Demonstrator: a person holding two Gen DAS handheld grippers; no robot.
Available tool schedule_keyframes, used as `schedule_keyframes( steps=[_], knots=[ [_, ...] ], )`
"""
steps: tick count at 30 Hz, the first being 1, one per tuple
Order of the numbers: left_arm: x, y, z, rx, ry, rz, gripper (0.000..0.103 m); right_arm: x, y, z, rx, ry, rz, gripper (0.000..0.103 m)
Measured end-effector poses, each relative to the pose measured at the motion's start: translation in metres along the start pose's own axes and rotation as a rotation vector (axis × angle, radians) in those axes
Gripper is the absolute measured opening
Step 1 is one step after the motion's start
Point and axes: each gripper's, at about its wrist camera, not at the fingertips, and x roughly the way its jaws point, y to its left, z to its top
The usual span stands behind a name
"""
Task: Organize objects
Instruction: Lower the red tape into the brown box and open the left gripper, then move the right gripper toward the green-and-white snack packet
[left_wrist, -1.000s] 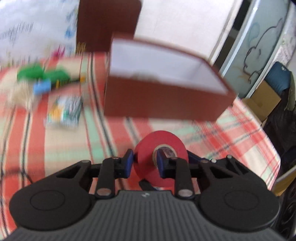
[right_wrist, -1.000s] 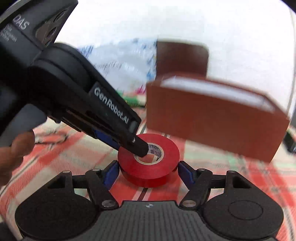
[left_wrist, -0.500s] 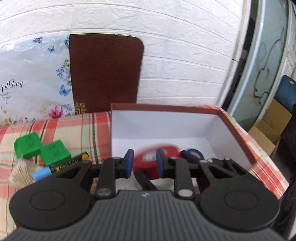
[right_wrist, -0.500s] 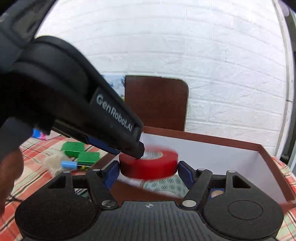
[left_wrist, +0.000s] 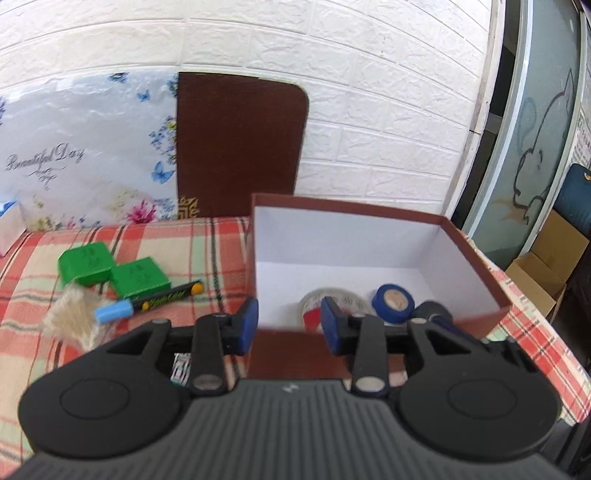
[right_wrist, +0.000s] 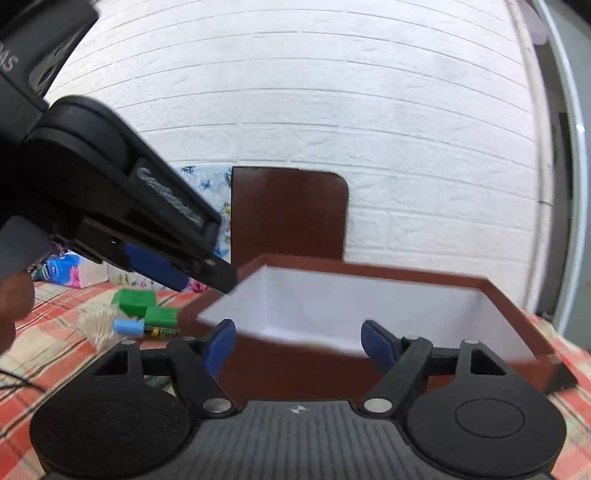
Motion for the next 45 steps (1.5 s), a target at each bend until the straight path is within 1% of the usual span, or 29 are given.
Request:
schedule_keyframes(
  steps=[2, 5, 9, 11, 14, 16, 19, 21, 23, 25, 28, 31, 34, 35, 36, 37, 38, 40, 42, 45],
  knots=[
    [-0.009, 0.002, -0.011, 0.001, 0.007, 0.029, 0.04, -0.013, 0.001, -0.007, -0.004, 0.016, -0.002, 0.075],
    [-0.019, 0.009, -0.031, 0.003, 0.037, 0.08, 0.04, -0.019, 0.007, -0.013, 0.037, 0.06, -0.003, 0.075],
    [-0.018, 0.024, -0.057, -0.011, 0.118, 0.158, 0.041, -0.022, 0.016, -0.027, 0.048, 0.16, 0.032, 0.075],
    [-0.016, 0.033, -0.071, -0.013, 0.156, 0.202, 0.041, -0.023, 0.02, -0.029, 0.052, 0.199, 0.066, 0.075],
    [-0.013, 0.049, -0.09, -0.022, 0.19, 0.258, 0.041, -0.023, 0.032, -0.032, 0.035, 0.237, 0.113, 0.074],
    [-0.011, 0.062, -0.098, -0.037, 0.212, 0.293, 0.041, -0.022, 0.038, -0.036, 0.01, 0.27, 0.131, 0.07],
    [-0.01, 0.08, -0.105, -0.059, 0.223, 0.329, 0.041, -0.027, 0.046, -0.037, -0.025, 0.297, 0.158, 0.068],
    [-0.012, 0.089, -0.107, -0.06, 0.206, 0.345, 0.042, -0.027, 0.052, -0.037, -0.041, 0.309, 0.175, 0.067],
    [-0.014, 0.095, -0.108, -0.057, 0.197, 0.36, 0.042, -0.025, 0.059, -0.039, -0.056, 0.332, 0.194, 0.064],
    [-0.015, 0.101, -0.109, -0.061, 0.186, 0.371, 0.043, -0.023, 0.066, -0.041, -0.071, 0.362, 0.213, 0.059],
    [-0.015, 0.108, -0.11, -0.059, 0.169, 0.387, 0.045, -0.016, 0.076, -0.042, -0.084, 0.396, 0.238, 0.054],
    [-0.011, 0.115, -0.11, -0.047, 0.152, 0.402, 0.048, -0.008, 0.084, -0.041, -0.083, 0.413, 0.253, 0.054],
    [-0.009, 0.125, -0.111, -0.042, 0.131, 0.426, 0.057, 0.003, 0.094, -0.039, -0.091, 0.417, 0.261, 0.055],
    [-0.008, 0.129, -0.112, -0.038, 0.118, 0.437, 0.062, 0.007, 0.098, -0.039, -0.097, 0.415, 0.262, 0.055],
    [-0.008, 0.134, -0.114, -0.034, 0.104, 0.45, 0.069, 0.012, 0.102, -0.038, -0.104, 0.414, 0.263, 0.055],
    [-0.007, 0.14, -0.116, -0.031, 0.09, 0.461, 0.073, 0.016, 0.106, -0.037, -0.11, 0.412, 0.264, 0.055],
    [-0.007, 0.148, -0.117, -0.041, 0.078, 0.467, 0.078, 0.02, 0.109, -0.036, -0.114, 0.411, 0.265, 0.055],
    [-0.009, 0.164, -0.117, -0.091, 0.059, 0.469, 0.079, 0.028, 0.115, -0.035, -0.113, 0.411, 0.263, 0.055],
    [-0.011, 0.176, -0.117, -0.126, 0.041, 0.499, 0.079, 0.036, 0.119, -0.033, -0.114, 0.41, 0.258, 0.055],
    [-0.017, 0.191, -0.119, -0.201, -0.003, 0.491, 0.078, 0.048, 0.126, -0.031, -0.117, 0.404, 0.253, 0.055]
  ],
)
